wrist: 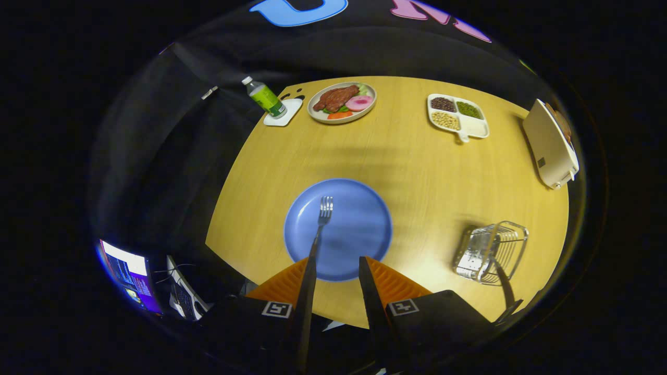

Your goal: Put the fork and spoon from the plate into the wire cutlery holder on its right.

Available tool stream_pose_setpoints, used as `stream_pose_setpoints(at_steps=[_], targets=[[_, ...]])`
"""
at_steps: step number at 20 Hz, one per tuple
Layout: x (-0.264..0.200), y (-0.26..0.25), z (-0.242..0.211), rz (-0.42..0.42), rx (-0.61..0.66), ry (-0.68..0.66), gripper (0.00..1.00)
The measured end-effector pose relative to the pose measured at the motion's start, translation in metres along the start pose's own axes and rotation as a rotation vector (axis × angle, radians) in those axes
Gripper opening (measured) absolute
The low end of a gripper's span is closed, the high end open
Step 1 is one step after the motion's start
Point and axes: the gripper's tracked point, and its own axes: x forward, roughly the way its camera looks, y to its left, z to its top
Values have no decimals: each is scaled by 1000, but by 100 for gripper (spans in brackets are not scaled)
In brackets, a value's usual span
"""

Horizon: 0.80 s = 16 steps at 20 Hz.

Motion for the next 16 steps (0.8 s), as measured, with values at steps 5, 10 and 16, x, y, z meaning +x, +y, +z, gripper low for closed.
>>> stream_pose_setpoints(at_steps=[5, 10, 16], targets=[[68, 25, -25, -25, -39, 80, 52], [113, 24, -40, -79, -41, 135, 50], [140, 19, -55, -140, -89, 183, 27]])
